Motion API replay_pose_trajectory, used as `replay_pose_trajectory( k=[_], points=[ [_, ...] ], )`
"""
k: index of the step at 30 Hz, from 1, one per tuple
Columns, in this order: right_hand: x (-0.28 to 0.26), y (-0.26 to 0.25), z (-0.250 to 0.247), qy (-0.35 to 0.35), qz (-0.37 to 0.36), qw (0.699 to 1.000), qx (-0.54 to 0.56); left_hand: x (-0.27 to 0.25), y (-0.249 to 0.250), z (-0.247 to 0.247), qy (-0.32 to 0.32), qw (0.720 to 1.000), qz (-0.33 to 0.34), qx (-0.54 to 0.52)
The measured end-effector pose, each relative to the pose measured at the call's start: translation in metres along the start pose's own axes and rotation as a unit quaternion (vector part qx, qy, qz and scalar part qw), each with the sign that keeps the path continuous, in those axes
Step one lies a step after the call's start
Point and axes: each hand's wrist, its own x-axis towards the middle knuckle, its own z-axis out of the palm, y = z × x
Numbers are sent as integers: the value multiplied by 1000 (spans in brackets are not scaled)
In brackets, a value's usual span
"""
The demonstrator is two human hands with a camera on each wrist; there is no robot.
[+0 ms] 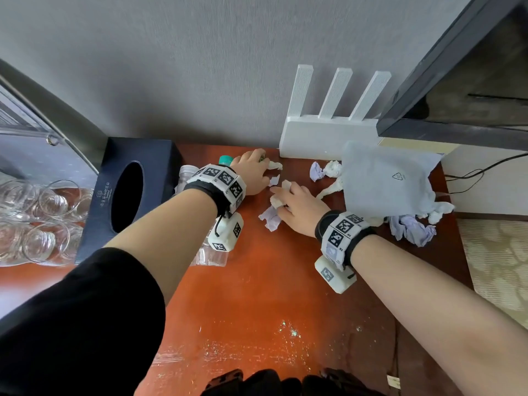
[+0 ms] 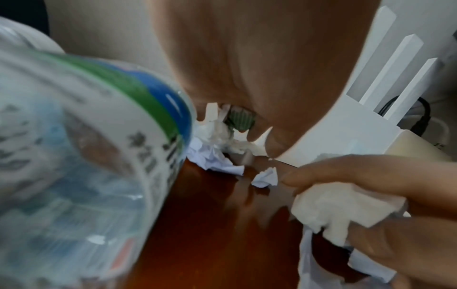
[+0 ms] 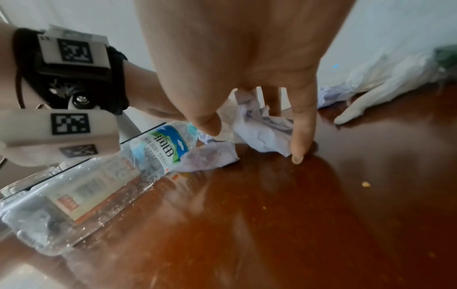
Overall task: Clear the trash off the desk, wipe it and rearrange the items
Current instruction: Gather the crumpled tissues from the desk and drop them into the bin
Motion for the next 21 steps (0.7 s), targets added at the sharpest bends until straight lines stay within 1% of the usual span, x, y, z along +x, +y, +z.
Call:
replay_pose_trajectory(
  k=[3, 5, 7, 11, 16, 18, 21],
  points=[
    [-3, -5, 0, -14, 1, 1000, -28, -3, 1, -1, -40, 999, 0, 18],
    [-3, -9, -1, -24, 6, 998, -52, -4, 2, 0, -52, 998, 2, 38],
    [-3, -11, 0, -30, 8, 997, -70, -3, 3, 1, -46, 997, -5, 57],
    [-3, -11, 5, -11, -15, 994, -110, -1, 5, 1, -26, 997, -8, 72],
    [-2, -11, 7, -7, -30, 989, -146, 3, 3, -2, -47, 998, -16, 47],
    [0, -9, 8, -10, -29, 989, -144, 6, 2, -4, -58, 997, -25, 32],
    [2, -3, 8, -17, -33, 996, -77, 8, 0, -5, -56, 997, -51, -20]
  ],
)
